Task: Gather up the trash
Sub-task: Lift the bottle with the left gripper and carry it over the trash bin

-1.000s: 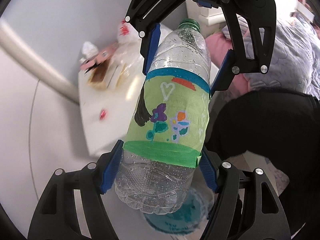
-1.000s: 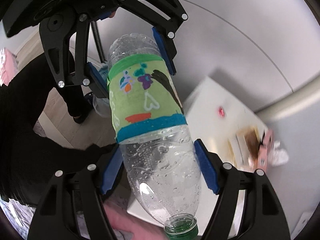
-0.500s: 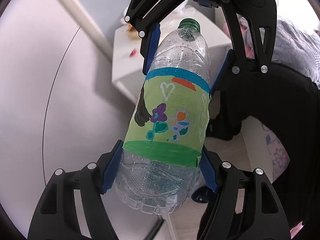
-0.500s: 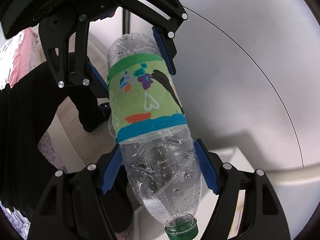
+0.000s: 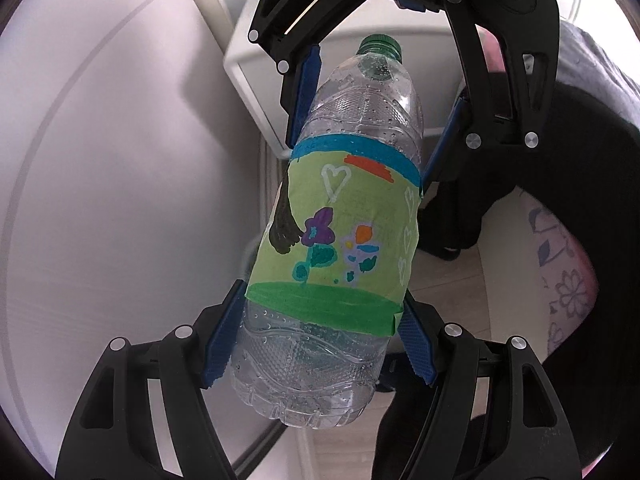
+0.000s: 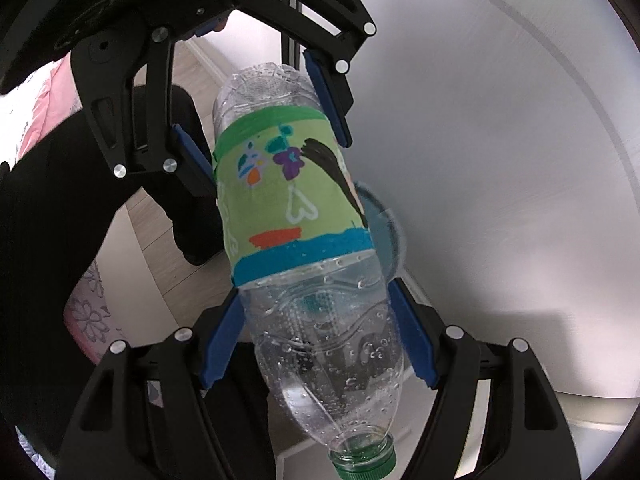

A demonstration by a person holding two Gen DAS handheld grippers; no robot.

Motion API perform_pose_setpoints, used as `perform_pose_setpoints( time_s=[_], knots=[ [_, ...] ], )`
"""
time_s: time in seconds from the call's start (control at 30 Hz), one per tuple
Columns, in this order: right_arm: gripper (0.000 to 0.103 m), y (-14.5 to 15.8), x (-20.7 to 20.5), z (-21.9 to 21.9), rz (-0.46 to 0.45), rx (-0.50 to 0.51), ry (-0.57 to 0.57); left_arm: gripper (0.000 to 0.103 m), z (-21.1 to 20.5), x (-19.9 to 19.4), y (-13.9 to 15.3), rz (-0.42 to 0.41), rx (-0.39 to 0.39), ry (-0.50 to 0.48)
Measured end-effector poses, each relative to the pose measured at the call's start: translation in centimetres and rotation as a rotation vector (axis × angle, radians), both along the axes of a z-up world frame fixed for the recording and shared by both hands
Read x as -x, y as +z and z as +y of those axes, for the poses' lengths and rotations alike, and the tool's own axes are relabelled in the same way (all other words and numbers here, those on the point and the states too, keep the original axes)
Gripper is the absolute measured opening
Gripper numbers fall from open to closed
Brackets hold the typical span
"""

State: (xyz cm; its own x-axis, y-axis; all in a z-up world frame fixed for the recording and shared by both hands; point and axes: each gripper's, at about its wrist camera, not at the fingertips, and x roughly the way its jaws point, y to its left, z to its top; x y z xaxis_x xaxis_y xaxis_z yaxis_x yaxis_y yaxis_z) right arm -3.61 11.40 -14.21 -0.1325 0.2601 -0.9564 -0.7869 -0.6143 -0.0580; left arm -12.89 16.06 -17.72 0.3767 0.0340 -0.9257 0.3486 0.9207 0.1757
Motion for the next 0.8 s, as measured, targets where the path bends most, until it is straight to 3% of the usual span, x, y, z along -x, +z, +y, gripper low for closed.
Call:
perform_pose_setpoints(
  time_s=[0.23, 0.8],
  knots=[
    [0.068, -6.5, -1.3, 2.5, 0.019, 0.085, 0.000, 0.068, 2.1, -1.0, -6.4, 0.017, 0.042, -0.002],
    [0.068, -16.1, -1.7, 6.8, -0.001, 0.200, 0.052, 0.068, 6.1, -3.1, -17.2, 0.079, 0.169, 0.051]
  ],
)
